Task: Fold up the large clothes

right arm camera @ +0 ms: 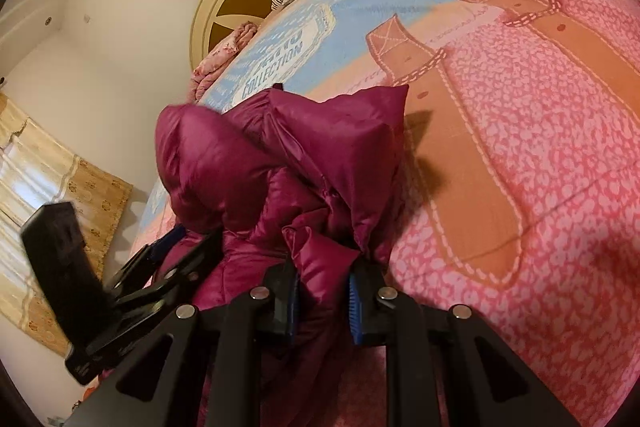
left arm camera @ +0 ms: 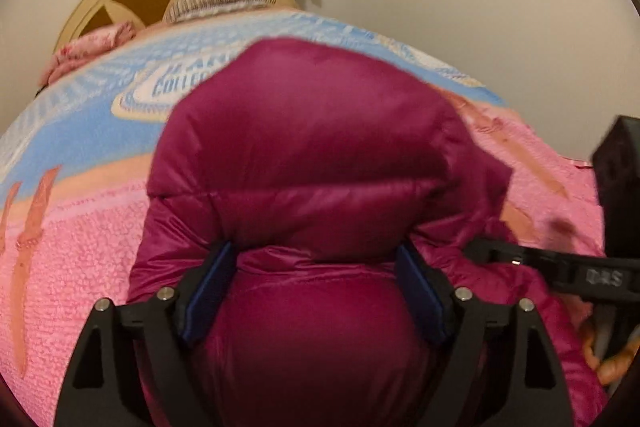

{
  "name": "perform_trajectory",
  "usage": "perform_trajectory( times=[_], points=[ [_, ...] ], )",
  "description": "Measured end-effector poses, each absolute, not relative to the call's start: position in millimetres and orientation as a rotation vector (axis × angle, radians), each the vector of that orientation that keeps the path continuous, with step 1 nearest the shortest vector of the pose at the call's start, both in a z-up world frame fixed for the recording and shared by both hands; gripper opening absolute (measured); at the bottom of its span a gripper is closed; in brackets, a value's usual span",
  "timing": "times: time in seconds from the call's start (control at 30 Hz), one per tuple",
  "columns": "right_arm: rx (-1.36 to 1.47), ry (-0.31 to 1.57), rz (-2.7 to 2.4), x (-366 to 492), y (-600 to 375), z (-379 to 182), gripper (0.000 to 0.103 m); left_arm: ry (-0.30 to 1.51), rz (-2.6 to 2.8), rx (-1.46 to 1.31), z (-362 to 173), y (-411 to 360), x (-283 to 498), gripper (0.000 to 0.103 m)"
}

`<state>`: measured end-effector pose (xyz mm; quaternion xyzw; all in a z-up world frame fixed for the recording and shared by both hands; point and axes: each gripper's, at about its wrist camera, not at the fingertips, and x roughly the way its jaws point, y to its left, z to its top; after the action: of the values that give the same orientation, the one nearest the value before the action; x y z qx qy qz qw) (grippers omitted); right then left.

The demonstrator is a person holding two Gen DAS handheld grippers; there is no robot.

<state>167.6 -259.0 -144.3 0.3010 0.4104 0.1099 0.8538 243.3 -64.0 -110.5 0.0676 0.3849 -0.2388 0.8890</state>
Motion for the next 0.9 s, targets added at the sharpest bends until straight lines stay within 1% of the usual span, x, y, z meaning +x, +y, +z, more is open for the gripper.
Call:
perform_trajectory(
  times=[0.1, 0.17, 0.27, 0.37, 0.43, 0.5, 0.57, 0.67, 0.77, 0.9],
  points=[
    [0.623, 0.868, 0.224, 160, -266, -132, 0.02, 0.8, -0.489, 0.158, -110, -65, 242, 0.086],
    [0.596, 0.82, 0.167, 148, -276, -110, 0.021, 0.793, -0.479, 0.163, -110, -65, 240, 0.086],
    [0.427, 0.669, 0.121, 136, -268, -61, 0.021, 0.792, -0.472, 0.17, -109, -66, 239, 0.086],
    [0.329, 0.681, 0.179, 159, -243, -45, 0.021, 0.791, -0.463, 0.178, -109, -66, 239, 0.087],
    [0.3, 0.729, 0.197, 185, -231, -55, 0.021, 0.788, -0.46, 0.179, -109, -66, 238, 0.087],
    [0.321, 0.799, 0.204, 215, -225, -78, 0.021, 0.789, -0.456, 0.181, -110, -67, 235, 0.087],
    [0.328, 0.85, 0.189, 232, -226, -103, 0.021, 0.787, -0.449, 0.19, -110, -69, 234, 0.087],
    [0.381, 0.876, 0.203, 240, -231, -127, 0.02, 0.784, -0.437, 0.209, -112, -72, 235, 0.087],
    [0.407, 0.88, 0.215, 244, -230, -137, 0.019, 0.789, -0.426, 0.217, -114, -74, 236, 0.087],
    [0.254, 0.873, 0.192, 249, -212, -137, 0.019, 0.788, -0.394, 0.224, -117, -79, 240, 0.087]
  ],
)
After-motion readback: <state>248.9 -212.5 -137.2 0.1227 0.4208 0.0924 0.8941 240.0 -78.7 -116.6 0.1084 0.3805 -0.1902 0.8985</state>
